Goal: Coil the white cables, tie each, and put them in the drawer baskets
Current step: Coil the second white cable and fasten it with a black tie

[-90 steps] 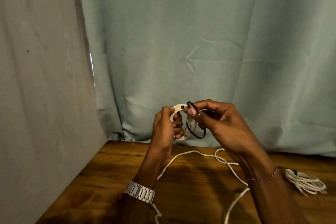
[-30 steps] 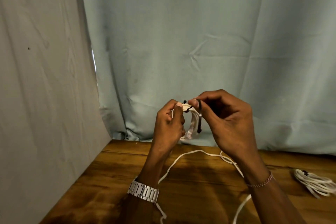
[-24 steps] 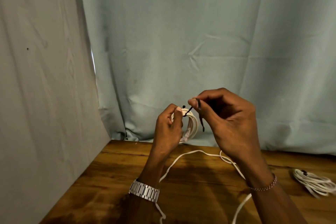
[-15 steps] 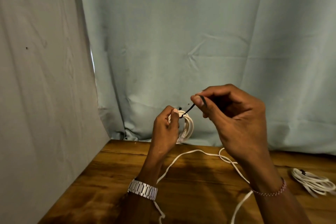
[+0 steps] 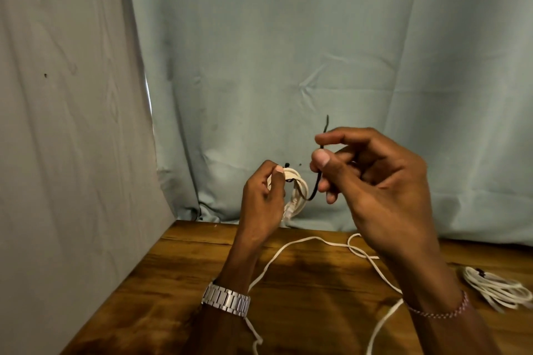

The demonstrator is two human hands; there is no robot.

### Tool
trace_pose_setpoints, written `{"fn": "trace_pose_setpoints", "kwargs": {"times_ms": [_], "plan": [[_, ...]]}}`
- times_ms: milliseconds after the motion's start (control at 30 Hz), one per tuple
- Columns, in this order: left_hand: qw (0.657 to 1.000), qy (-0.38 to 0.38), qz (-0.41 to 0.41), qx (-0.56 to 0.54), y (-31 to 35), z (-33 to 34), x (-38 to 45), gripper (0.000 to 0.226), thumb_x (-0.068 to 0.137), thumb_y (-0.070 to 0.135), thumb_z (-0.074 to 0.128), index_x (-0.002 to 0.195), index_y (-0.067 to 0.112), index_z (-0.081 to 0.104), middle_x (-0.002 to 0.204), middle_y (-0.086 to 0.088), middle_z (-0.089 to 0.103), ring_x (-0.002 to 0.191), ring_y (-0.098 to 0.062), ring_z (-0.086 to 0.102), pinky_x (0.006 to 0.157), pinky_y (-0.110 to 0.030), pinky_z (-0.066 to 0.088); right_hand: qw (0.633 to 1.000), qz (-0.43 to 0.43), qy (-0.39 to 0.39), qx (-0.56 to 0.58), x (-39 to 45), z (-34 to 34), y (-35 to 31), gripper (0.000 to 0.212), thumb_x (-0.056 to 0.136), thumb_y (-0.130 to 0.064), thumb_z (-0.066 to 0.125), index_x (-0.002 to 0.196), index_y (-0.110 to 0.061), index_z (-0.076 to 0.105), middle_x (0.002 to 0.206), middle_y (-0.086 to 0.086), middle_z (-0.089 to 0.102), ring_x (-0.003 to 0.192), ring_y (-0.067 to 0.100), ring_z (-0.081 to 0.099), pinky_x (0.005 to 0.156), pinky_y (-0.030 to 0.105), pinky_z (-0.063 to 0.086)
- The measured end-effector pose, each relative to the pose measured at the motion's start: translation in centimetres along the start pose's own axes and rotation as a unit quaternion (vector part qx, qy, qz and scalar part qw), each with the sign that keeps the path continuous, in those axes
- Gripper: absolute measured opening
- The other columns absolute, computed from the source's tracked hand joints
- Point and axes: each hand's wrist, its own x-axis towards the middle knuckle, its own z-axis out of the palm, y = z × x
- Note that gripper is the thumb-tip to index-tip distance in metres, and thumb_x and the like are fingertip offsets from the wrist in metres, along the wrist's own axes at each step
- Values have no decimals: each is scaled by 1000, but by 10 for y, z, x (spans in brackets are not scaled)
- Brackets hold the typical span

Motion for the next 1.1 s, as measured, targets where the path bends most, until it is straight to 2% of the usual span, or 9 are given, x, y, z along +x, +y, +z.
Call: {"fn": "trace_pose_setpoints", "kwargs": {"times_ms": [100,167,300,367,467,600,800,933,1100], "plan": [[1000,-3,4,-15,5,-2,0,24,106,28,43,95,14,60,61,12,50,55,-5,46,53,-24,41,998,50,-18,25,0,-1,-1,22,85,-17,71,107,-19,76,84,-4,78,70,11,73,62,20,57],[1000,-2,11,-21,10,-3,0,25,106,29,44,96,13,61,61,10,50,56,-7,46,52,-27,42,996,70,-39,46,2,-4,1,22,86,-22,68,106,-21,76,90,-5,79,82,11,75,70,21,59],[999,0,24,-29,17,-6,0,26,106,30,43,99,13,62,61,9,50,56,-6,47,53,-29,43,993,67,-87,33,4,-7,7,26,87,-7,71,108,-22,76,98,-11,79,97,7,74,81,18,57],[999,0,21,-34,20,-7,0,26,106,31,44,99,15,62,62,10,50,56,-6,46,54,-28,42,997,33,-64,-18,4,-5,10,25,82,-14,77,104,-25,77,95,-15,78,94,4,74,82,19,58],[998,-3,23,-55,26,-9,-1,27,106,30,44,98,11,61,59,9,46,54,-7,41,52,-29,38,991,-74,-13,-113,6,-3,17,19,84,-23,78,101,-28,77,94,-17,75,95,3,71,77,15,55],[995,-4,-8,-98,34,-10,0,28,106,27,45,98,7,61,58,6,43,49,-7,36,46,-25,33,972,-158,18,-171,7,-5,33,21,87,-11,79,106,-19,77,106,-1,73,102,7,69,86,19,55],[982,-15,-55,-182,47,-13,-3,25,106,20,44,89,11,61,56,2,35,47,-10,28,44,-25,25,934,-225,16,-279,4,-5,37,20,88,-5,76,108,-7,78,102,3,77,92,9,72,88,19,57],[980,-32,-59,-187,51,-15,-3,24,106,16,43,93,4,60,57,1,32,48,-12,25,45,-26,22,919,-241,-21,-310,6,-4,40,20,87,-2,75,106,-6,78,101,6,77,92,13,72,88,24,57],[982,-50,-48,-174,54,-15,-5,26,106,19,43,89,8,60,57,0,33,47,-12,25,45,-26,22,909,-246,-43,-334,6,-6,41,21,87,0,76,107,-5,77,102,7,77,93,18,72,85,32,60]]}}
